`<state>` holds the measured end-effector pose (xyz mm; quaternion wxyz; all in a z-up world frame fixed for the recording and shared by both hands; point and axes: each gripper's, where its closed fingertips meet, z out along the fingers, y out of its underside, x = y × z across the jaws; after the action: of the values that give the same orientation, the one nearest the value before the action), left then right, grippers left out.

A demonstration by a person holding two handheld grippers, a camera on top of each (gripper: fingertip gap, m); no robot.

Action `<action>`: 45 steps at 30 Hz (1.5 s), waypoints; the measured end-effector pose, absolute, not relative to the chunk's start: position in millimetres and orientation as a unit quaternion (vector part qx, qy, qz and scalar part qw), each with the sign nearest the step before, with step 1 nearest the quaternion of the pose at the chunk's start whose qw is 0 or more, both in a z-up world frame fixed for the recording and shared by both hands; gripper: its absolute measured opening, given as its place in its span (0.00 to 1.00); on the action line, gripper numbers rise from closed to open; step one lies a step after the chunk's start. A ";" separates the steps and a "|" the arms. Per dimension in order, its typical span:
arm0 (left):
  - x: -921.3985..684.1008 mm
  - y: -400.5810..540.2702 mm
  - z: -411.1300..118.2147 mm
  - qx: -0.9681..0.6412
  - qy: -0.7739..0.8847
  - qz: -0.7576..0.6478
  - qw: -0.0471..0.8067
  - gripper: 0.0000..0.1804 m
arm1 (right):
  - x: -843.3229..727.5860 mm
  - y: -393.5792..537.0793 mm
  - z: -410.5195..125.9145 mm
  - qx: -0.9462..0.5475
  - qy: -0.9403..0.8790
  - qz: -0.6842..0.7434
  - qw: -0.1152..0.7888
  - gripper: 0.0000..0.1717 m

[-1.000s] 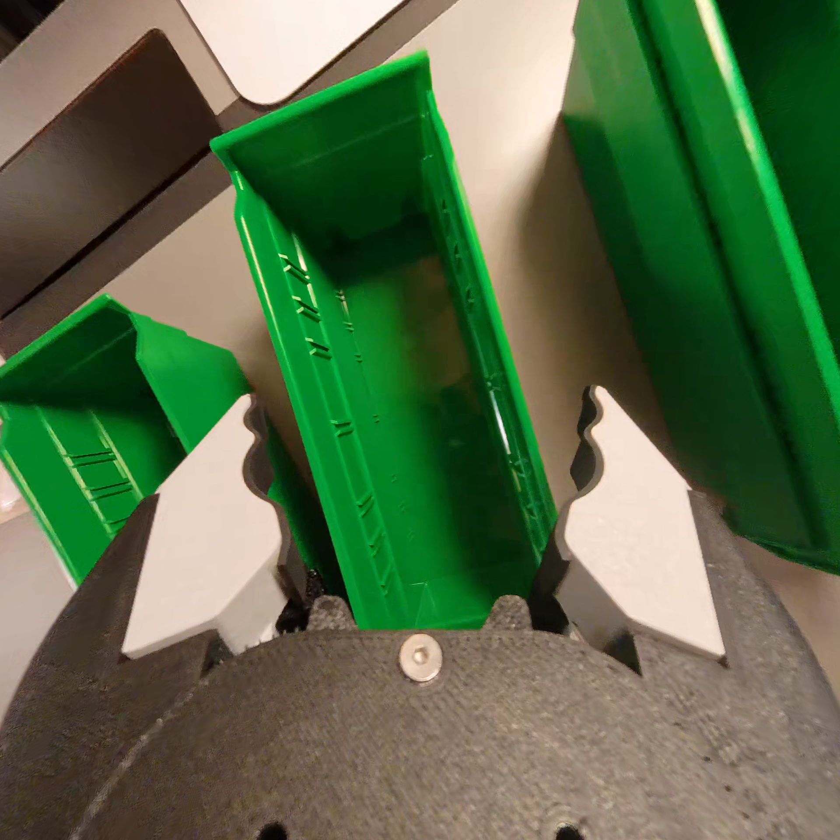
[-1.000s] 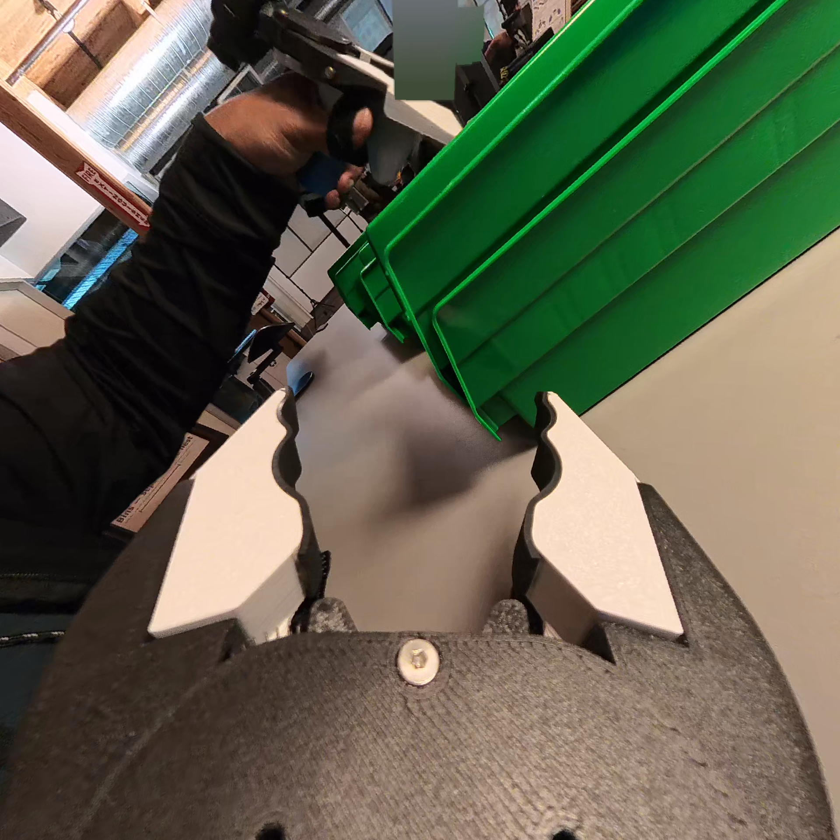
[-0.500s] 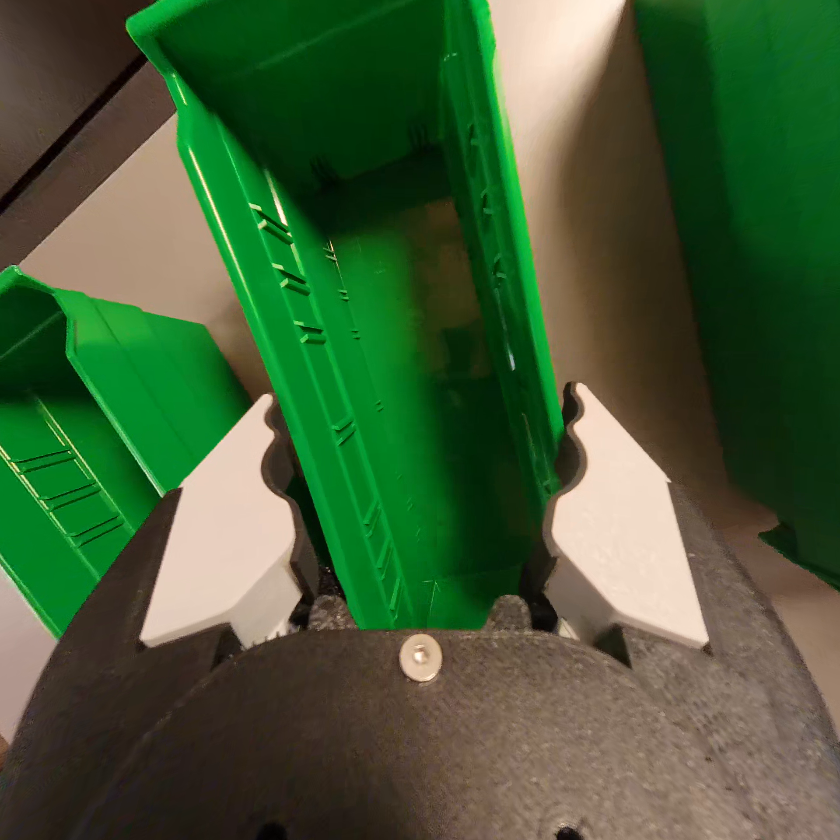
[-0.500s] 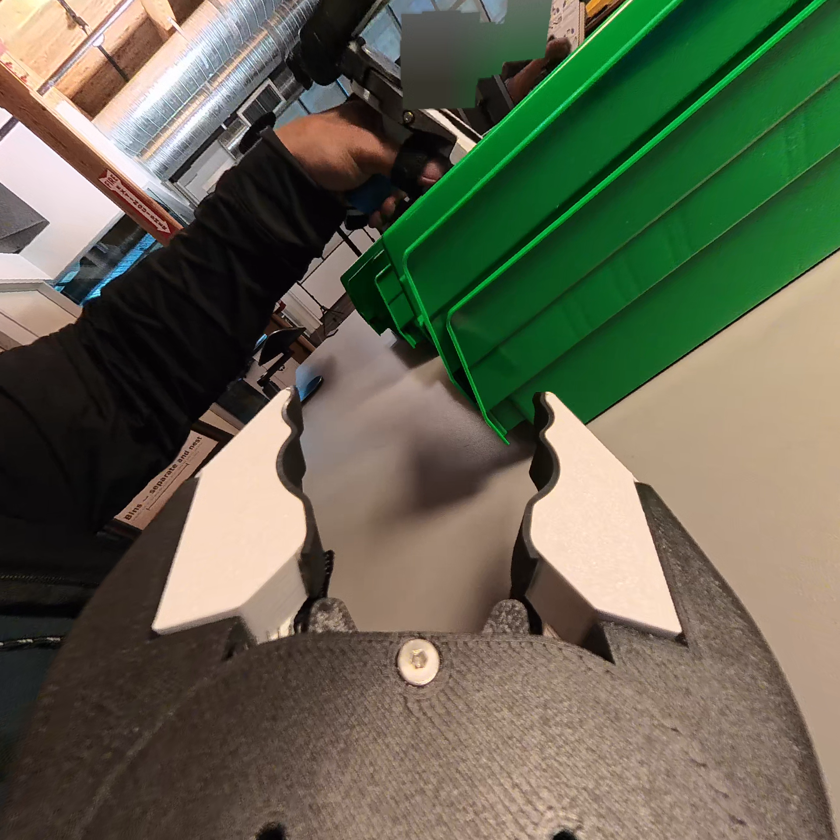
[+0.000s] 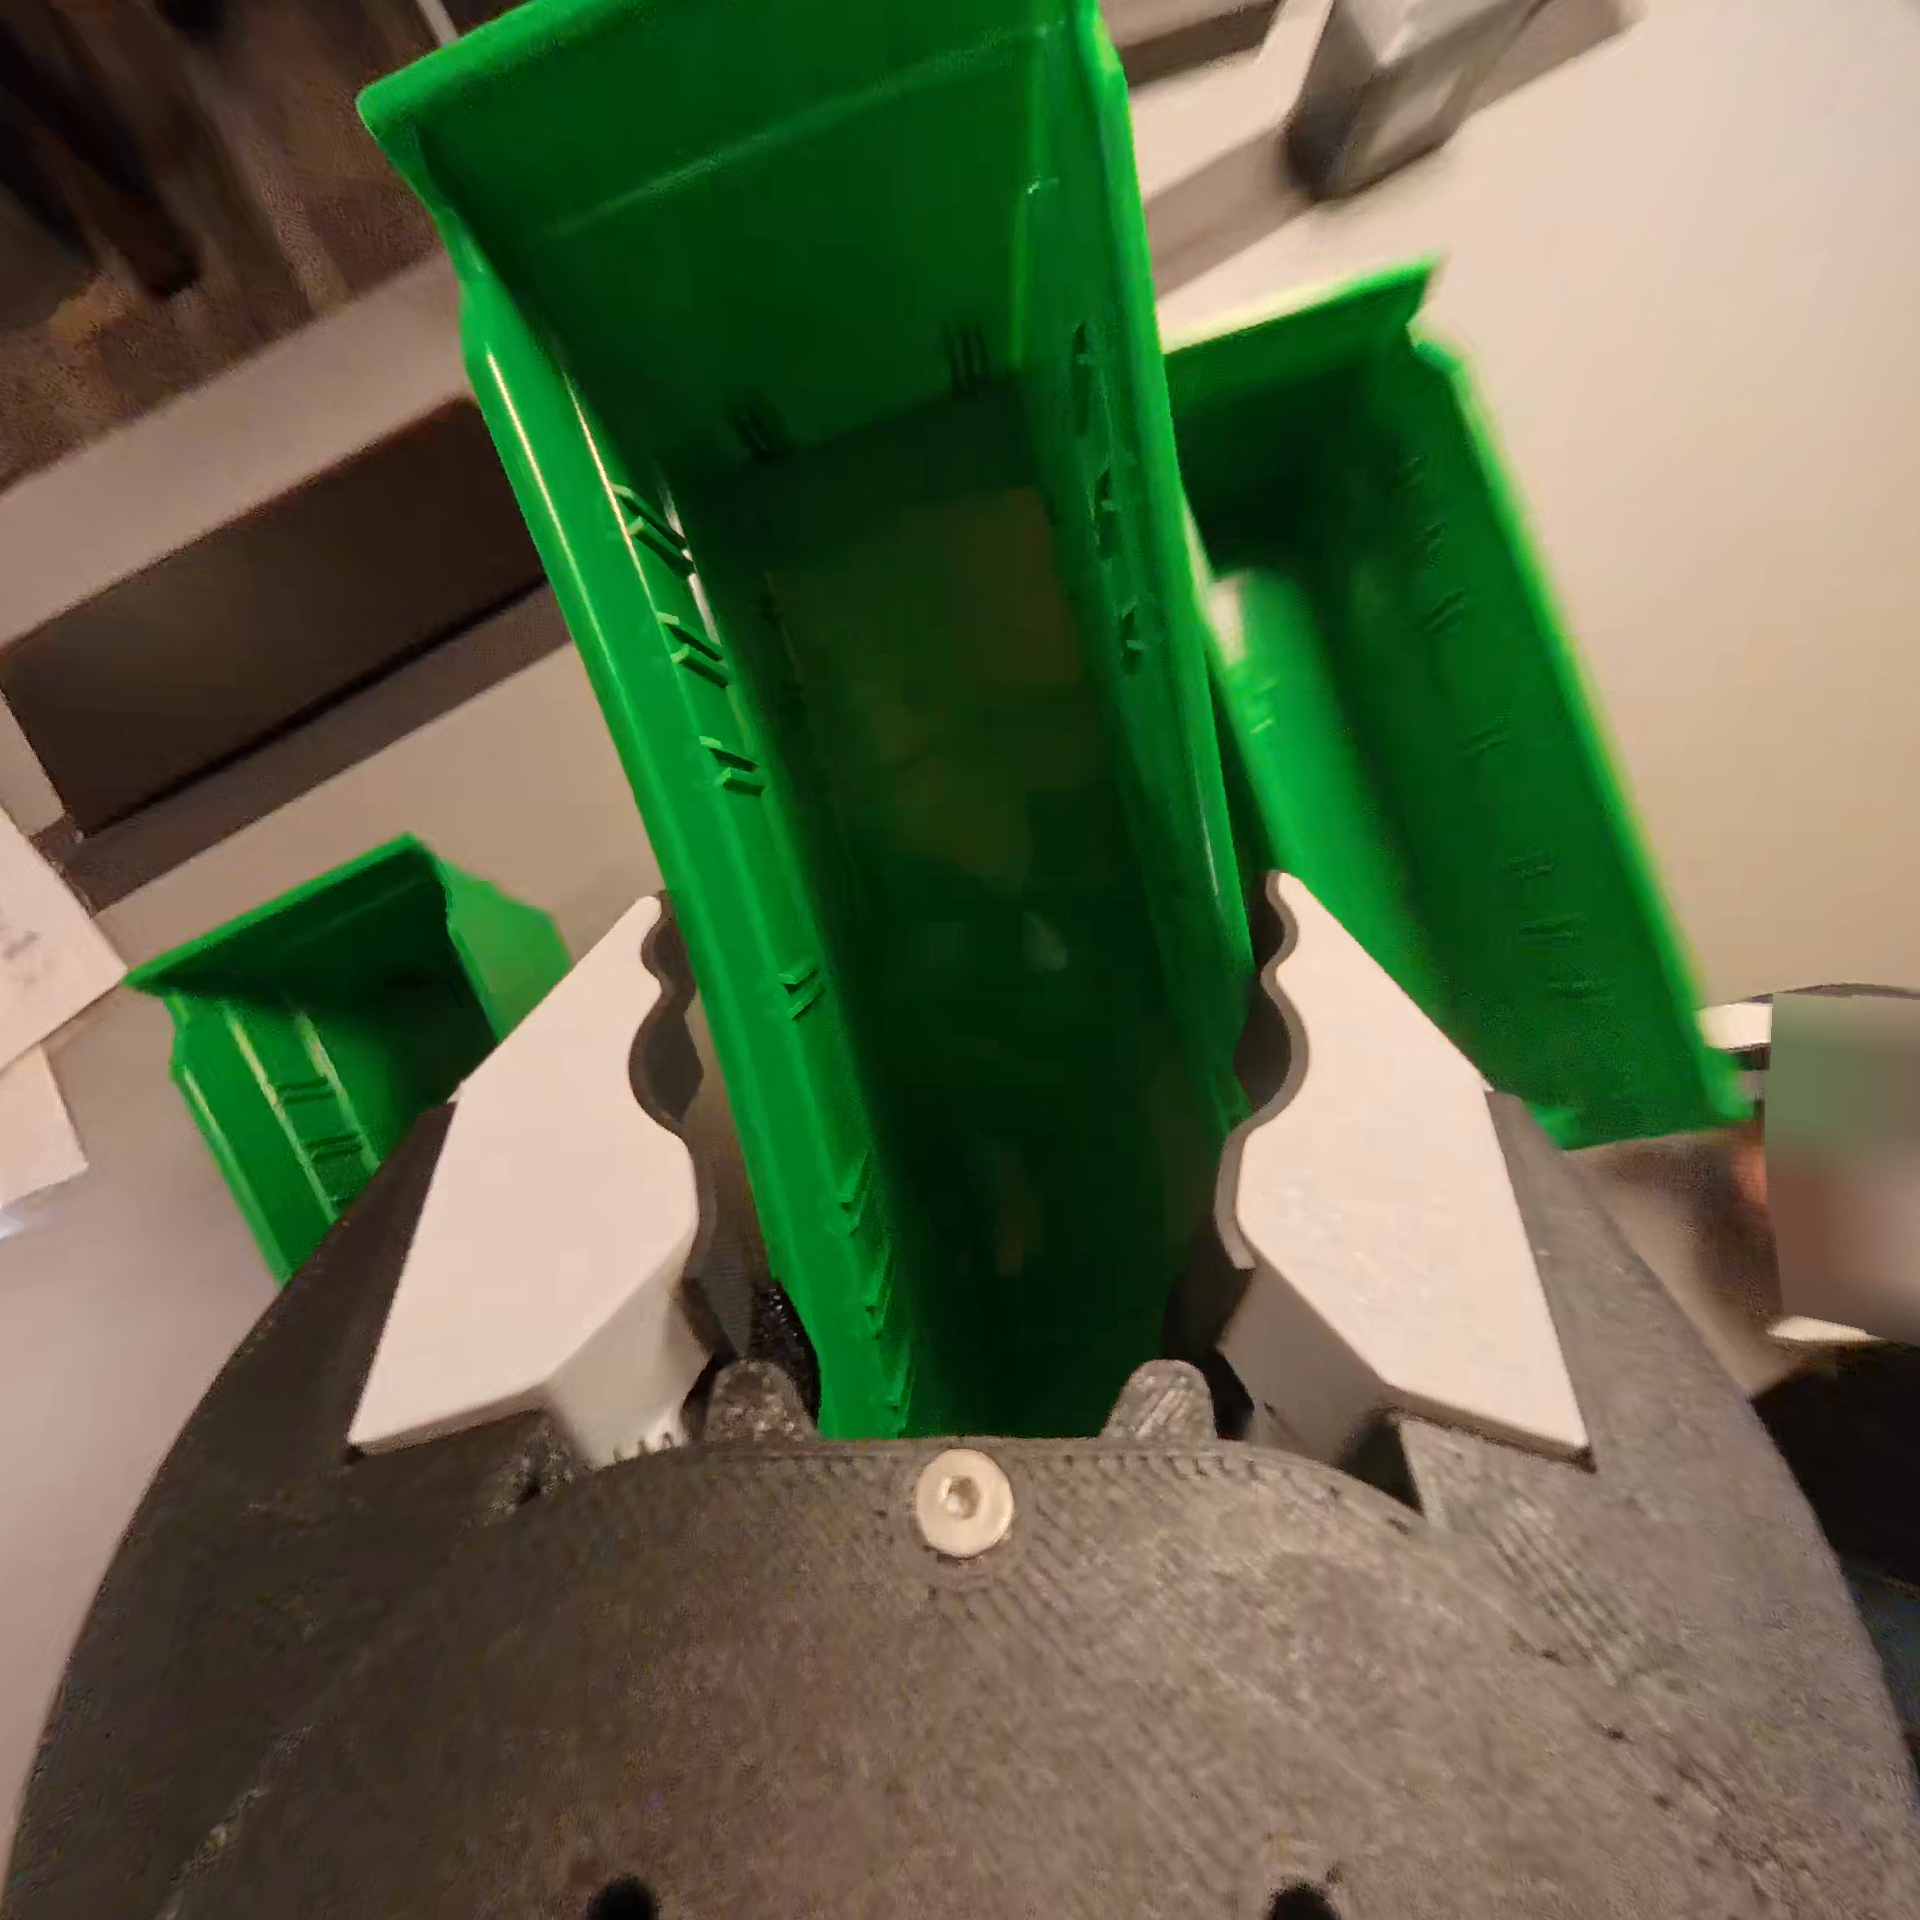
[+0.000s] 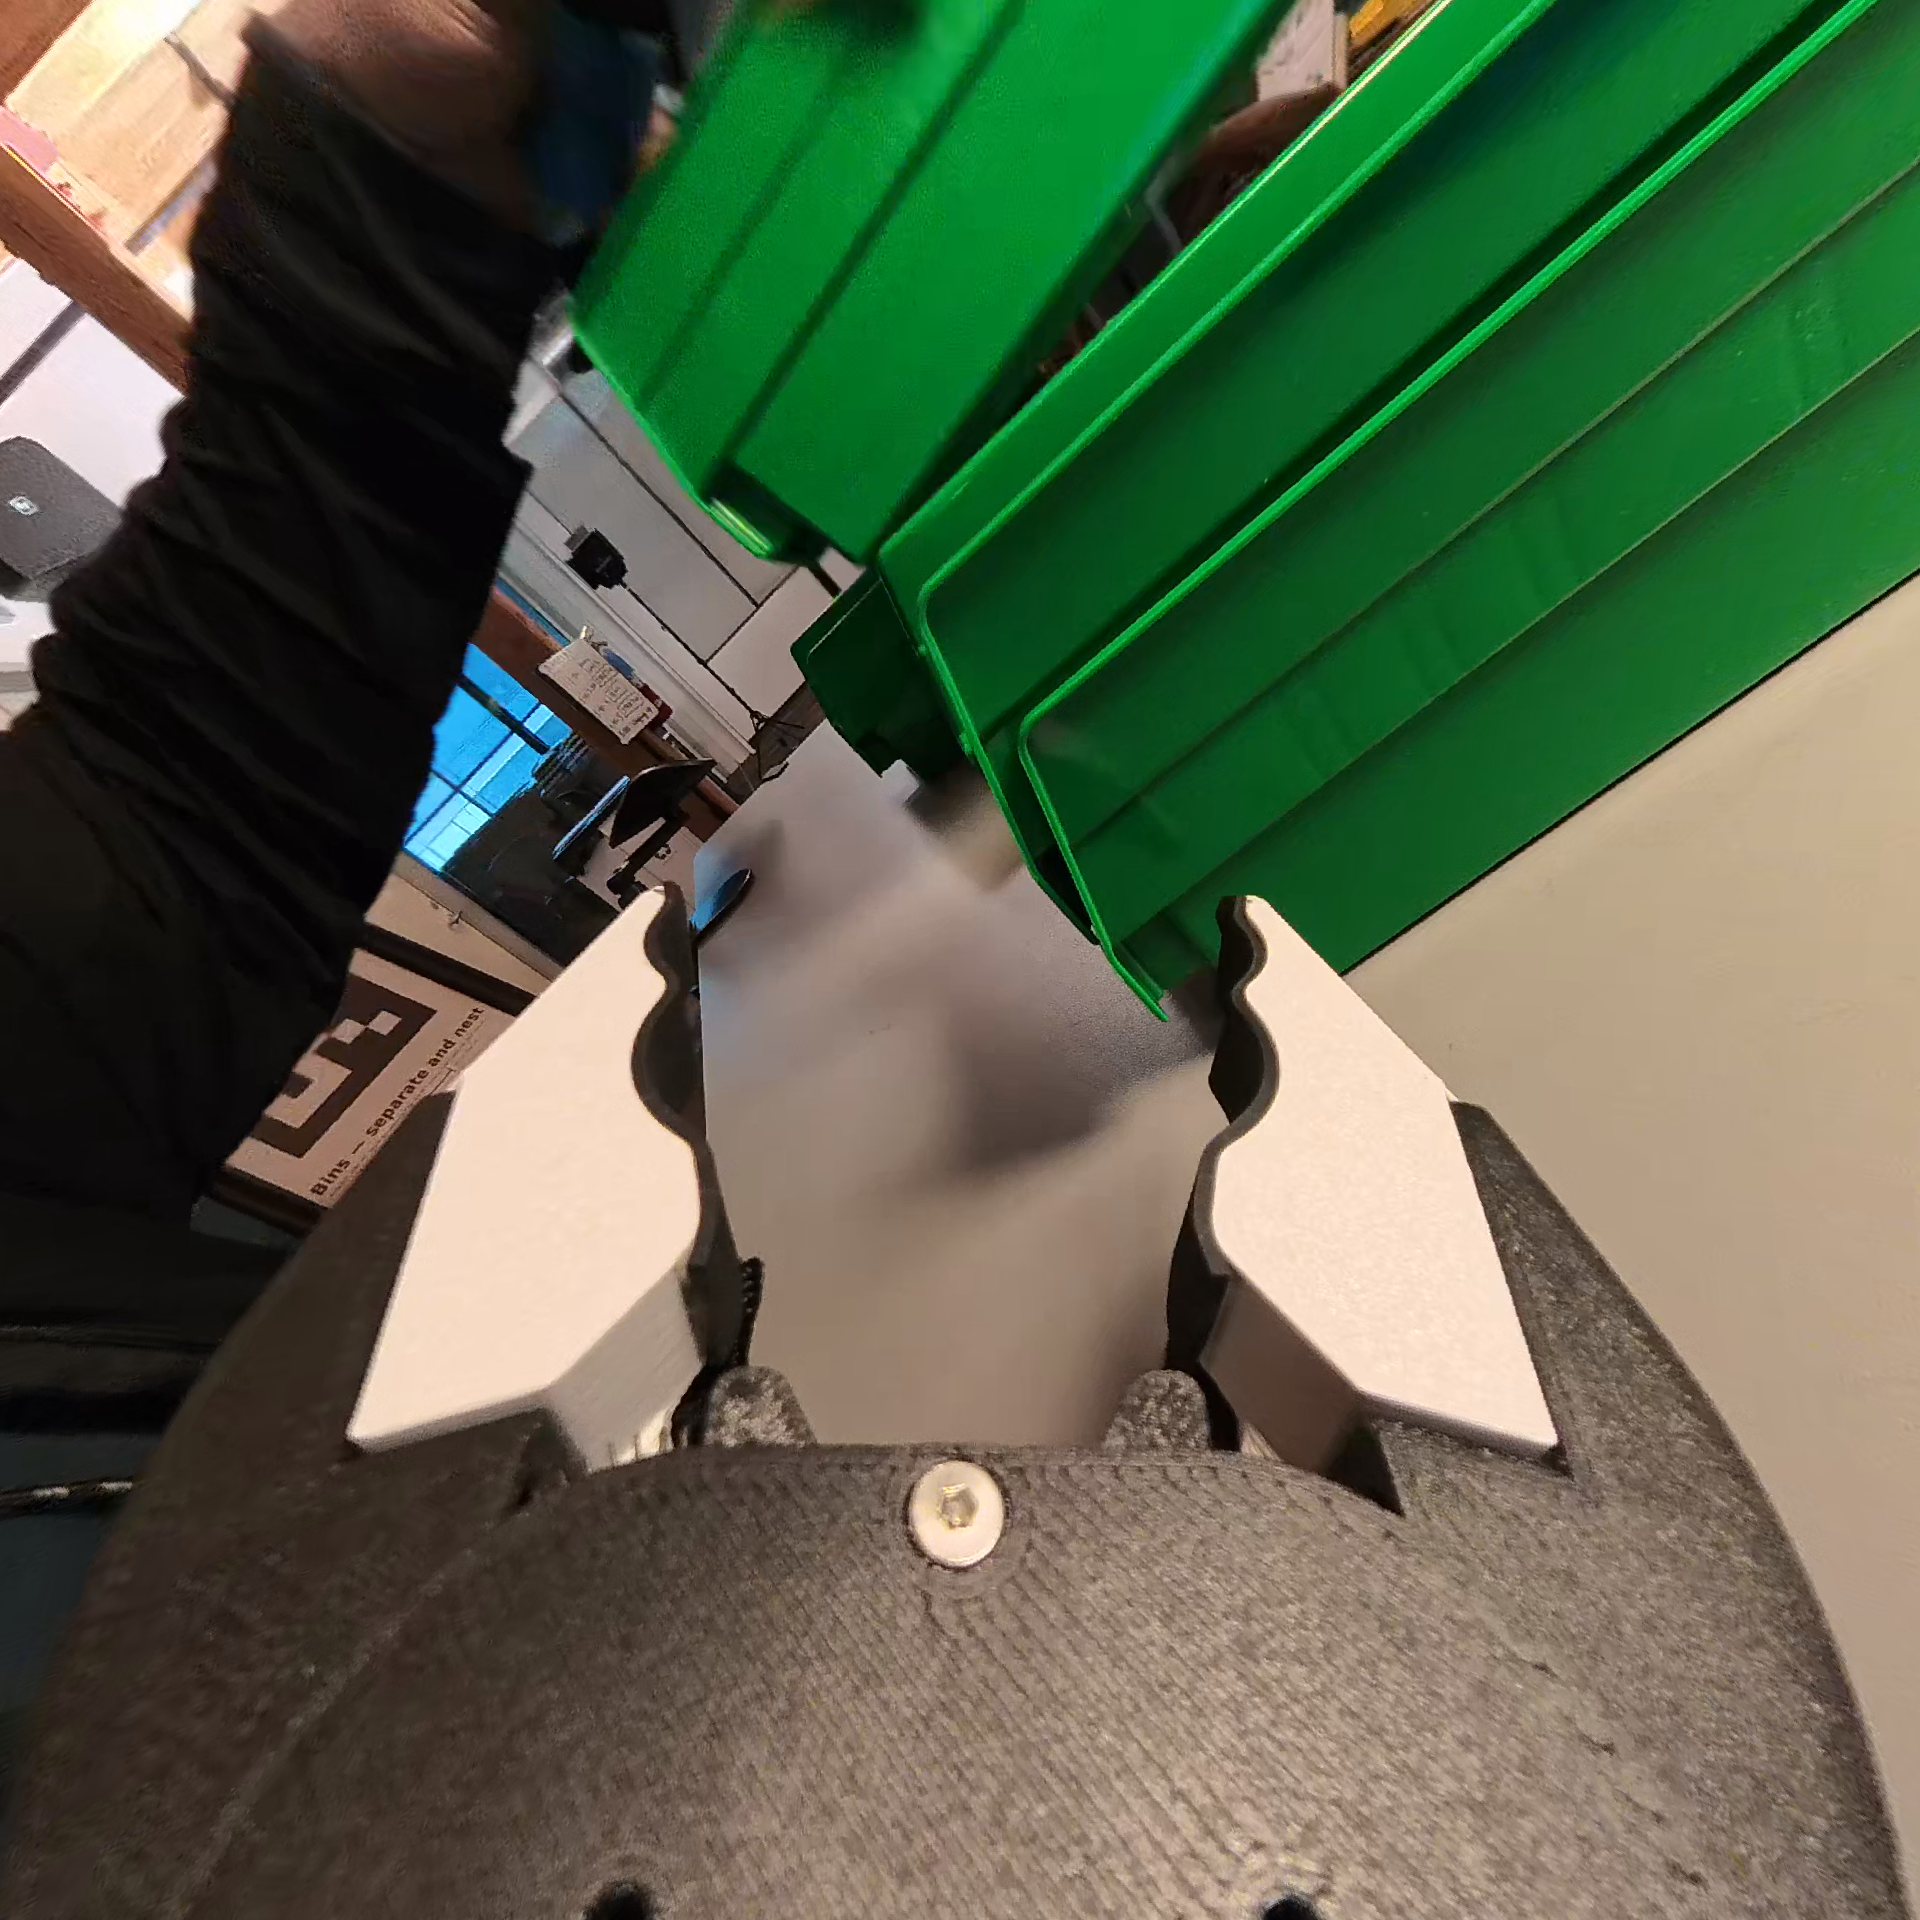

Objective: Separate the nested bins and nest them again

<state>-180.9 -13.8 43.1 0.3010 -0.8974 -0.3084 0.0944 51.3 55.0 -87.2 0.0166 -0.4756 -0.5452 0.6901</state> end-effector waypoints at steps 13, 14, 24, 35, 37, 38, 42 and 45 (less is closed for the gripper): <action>-86.9 93.2 73.1 -0.853 -0.311 -0.088 0.411 0.59 | 52.3 56.1 -85.0 -0.472 -0.541 0.696 0.018 0.59; -88.3 95.9 64.7 -0.853 -0.317 -0.086 0.407 0.59 | 52.6 56.0 -84.5 -0.471 -0.541 0.697 0.017 0.59; -118.0 101.1 15.7 -0.885 -0.341 0.041 0.313 0.60 | 55.0 56.5 -81.1 -0.464 -0.534 0.706 0.008 0.59; -119.4 116.6 -24.5 -0.910 -0.322 0.100 0.242 0.62 | 59.6 56.7 -78.2 -0.459 -0.529 0.714 0.003 0.59; -119.2 117.6 -29.9 -0.911 -0.318 0.104 0.239 0.64 | 59.7 56.1 -78.7 -0.458 -0.531 0.713 0.002 0.59; -119.1 118.1 -32.3 -0.912 -0.317 0.105 0.239 0.65 | 59.7 56.0 -78.6 -0.458 -0.532 0.712 0.002 0.59; -115.6 119.1 -39.9 -0.918 -0.302 0.109 0.232 0.70 | 59.8 55.4 -78.7 -0.457 -0.533 0.712 0.001 0.59; -116.4 124.0 -26.9 -0.916 -0.273 0.139 0.259 0.76 | 60.7 54.8 -77.8 -0.453 -0.534 0.714 0.000 0.59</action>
<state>-116.4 124.0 -26.9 0.2589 -0.9160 -0.2732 0.1387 60.7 54.8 -77.8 -0.0003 -0.4534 -0.5335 0.7140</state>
